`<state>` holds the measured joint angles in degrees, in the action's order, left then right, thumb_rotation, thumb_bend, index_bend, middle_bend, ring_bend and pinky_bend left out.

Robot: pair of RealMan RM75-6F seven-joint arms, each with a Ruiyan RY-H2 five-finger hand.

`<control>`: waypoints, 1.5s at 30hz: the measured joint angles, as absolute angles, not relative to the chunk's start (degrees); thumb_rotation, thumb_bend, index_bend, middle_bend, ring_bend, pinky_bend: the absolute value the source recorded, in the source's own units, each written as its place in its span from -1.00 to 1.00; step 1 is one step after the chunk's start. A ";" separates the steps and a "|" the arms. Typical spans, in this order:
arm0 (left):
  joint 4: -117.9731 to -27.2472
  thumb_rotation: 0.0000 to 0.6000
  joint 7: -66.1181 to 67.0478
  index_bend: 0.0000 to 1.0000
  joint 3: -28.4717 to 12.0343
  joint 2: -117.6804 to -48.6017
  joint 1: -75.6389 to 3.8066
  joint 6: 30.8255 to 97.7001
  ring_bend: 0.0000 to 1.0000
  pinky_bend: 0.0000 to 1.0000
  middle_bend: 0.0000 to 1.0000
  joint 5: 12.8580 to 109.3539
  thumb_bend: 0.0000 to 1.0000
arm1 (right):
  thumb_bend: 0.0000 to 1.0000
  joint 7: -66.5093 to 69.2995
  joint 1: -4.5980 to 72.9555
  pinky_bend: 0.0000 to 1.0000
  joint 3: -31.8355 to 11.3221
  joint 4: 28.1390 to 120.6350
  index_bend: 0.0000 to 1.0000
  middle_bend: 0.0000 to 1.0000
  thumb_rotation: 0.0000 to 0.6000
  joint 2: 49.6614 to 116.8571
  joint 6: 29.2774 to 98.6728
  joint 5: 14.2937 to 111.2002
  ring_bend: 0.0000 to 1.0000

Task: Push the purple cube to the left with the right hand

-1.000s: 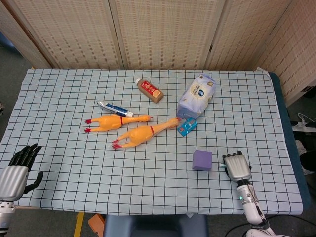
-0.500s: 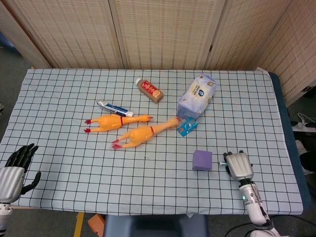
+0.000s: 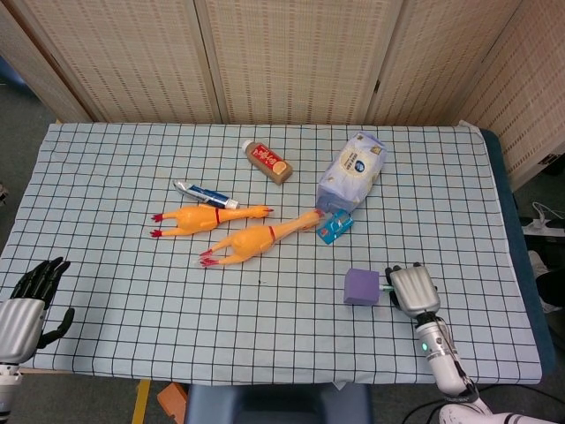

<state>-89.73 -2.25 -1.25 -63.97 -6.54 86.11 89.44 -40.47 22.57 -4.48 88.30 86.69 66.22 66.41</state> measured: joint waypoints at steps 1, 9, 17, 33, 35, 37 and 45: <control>-89.68 1.00 -2.45 -1.00 -1.23 -63.91 -6.57 86.05 -1.00 -0.78 -1.00 89.49 -0.11 | -0.18 -40.77 22.89 -0.07 -4.54 88.22 1.00 0.78 1.00 87.12 66.02 66.29 0.33; -89.27 1.00 -3.95 -1.00 -1.42 -63.55 -6.66 85.90 -1.00 -0.78 -1.00 89.22 -0.11 | -0.18 -42.87 25.46 -0.07 -5.78 87.99 1.00 0.78 1.00 90.43 65.17 65.15 0.33; -89.00 1.00 -4.60 -1.00 -1.85 -63.32 -6.85 85.29 -1.00 -0.78 -1.00 88.29 -0.11 | -0.18 -46.43 29.16 -0.07 -6.95 88.11 1.00 0.78 1.00 94.27 63.35 63.21 0.33; -88.75 1.00 -6.75 -1.00 -2.11 -62.68 -6.36 86.39 -1.00 -0.78 -1.00 88.35 -0.11 | -0.18 -50.80 34.85 -0.07 -8.30 88.54 1.00 0.78 1.00 100.70 61.82 60.37 0.33; -88.72 1.00 -7.03 -1.00 -2.13 -62.62 -6.34 86.39 -1.00 -0.78 -1.00 88.31 -0.11 | -0.18 -51.11 35.22 -0.07 -8.33 88.46 1.00 0.78 1.00 101.18 61.72 60.15 0.33; -88.69 1.00 -7.39 -1.00 -2.11 -62.51 -6.35 86.34 -1.00 -0.78 -1.00 88.33 -0.11 | -0.18 -51.62 35.83 -0.07 -8.44 88.32 1.00 0.78 1.00 101.95 61.58 59.82 0.33; -88.36 1.00 -9.06 -1.00 -2.12 -62.06 -6.37 86.16 -1.00 -0.78 -1.00 88.34 -0.11 | -0.18 -56.26 40.54 -0.07 -10.43 87.66 1.00 0.78 1.00 107.84 61.25 55.92 0.33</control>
<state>-88.36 -9.06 -2.12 -62.06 -6.37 86.16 88.34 -56.26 40.54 -10.43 87.66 107.84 61.25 55.92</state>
